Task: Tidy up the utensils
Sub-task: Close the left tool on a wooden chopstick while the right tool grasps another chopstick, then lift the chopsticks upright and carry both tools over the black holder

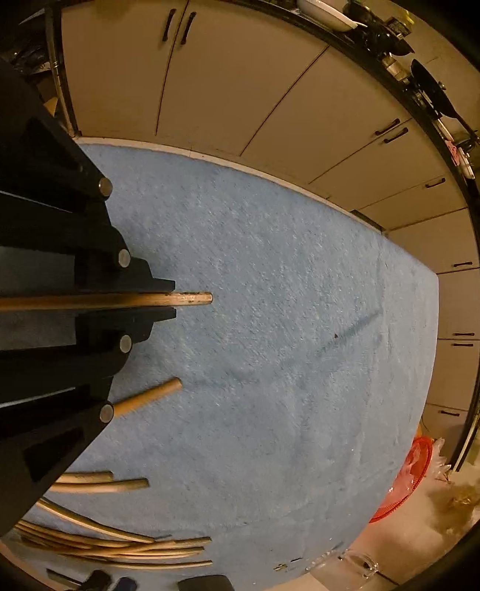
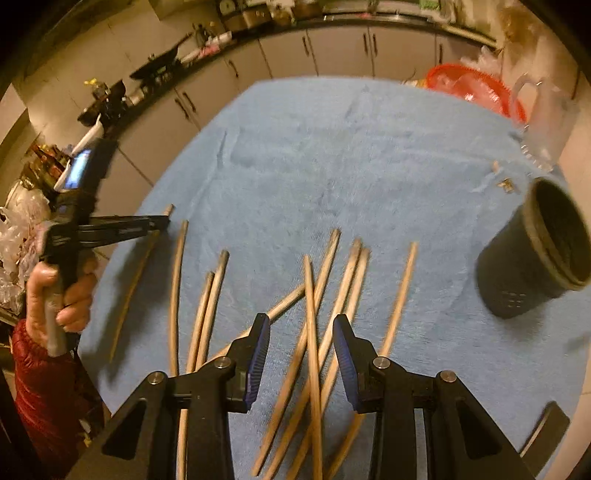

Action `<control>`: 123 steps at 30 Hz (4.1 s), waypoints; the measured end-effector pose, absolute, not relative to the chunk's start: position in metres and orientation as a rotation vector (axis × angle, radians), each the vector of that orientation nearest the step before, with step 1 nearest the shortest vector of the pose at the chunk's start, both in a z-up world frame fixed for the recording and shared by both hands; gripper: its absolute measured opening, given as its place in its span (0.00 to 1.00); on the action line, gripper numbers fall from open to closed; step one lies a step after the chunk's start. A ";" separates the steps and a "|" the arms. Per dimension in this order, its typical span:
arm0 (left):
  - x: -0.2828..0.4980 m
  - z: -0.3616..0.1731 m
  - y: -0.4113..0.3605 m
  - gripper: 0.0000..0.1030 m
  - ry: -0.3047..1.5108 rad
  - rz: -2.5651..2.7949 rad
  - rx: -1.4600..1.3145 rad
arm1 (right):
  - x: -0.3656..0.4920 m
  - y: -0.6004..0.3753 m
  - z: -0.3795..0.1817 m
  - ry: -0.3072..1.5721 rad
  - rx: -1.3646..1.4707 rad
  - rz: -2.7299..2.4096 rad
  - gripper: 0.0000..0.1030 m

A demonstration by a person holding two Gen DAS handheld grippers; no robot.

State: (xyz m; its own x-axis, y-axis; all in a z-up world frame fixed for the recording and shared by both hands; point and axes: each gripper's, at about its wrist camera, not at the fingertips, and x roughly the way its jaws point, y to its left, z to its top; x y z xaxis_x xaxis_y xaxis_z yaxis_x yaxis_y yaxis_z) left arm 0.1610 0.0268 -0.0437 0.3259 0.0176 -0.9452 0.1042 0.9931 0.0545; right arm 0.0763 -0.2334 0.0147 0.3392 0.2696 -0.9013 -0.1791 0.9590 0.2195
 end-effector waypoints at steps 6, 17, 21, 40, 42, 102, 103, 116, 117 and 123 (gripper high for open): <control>0.165 -0.042 0.031 0.07 1.251 -0.069 0.108 | 0.096 -0.219 0.001 1.219 0.006 0.265 0.28; 0.186 -0.050 0.028 0.07 1.228 -0.061 0.127 | 0.107 -0.204 -0.020 1.267 -0.107 0.250 0.08; 0.178 -0.045 0.029 0.07 1.221 -0.115 0.048 | 0.099 -0.213 -0.009 1.223 -0.057 0.252 0.06; 0.071 0.082 0.043 0.07 0.826 -0.179 -0.032 | -0.008 -0.241 0.111 0.716 0.088 0.235 0.06; 0.066 0.088 0.037 0.07 0.807 -0.183 -0.028 | -0.016 -0.240 0.119 0.680 0.092 0.230 0.06; 0.077 0.212 -0.143 0.07 0.676 -0.483 0.023 | -0.053 -0.389 0.219 0.390 0.314 0.066 0.06; 0.079 0.217 -0.152 0.07 0.669 -0.492 0.025 | -0.051 -0.396 0.222 0.381 0.322 0.059 0.06; 0.109 0.240 -0.250 0.07 0.639 -0.612 0.000 | -0.011 -0.458 0.229 0.376 0.384 -0.004 0.06; 0.114 0.237 -0.257 0.07 0.646 -0.617 -0.001 | -0.007 -0.461 0.226 0.383 0.386 -0.006 0.06; 0.136 0.198 -0.285 0.07 0.713 -0.607 0.005 | 0.012 -0.468 0.201 0.441 0.391 0.004 0.06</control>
State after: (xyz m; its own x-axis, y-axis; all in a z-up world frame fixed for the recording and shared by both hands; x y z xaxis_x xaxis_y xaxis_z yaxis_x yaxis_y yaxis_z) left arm 0.1357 -0.2854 0.1976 0.5928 -0.5203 -0.6147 0.5239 0.8288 -0.1964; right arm 0.0122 -0.4682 0.2005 0.9054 0.0878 -0.4154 0.0799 0.9257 0.3696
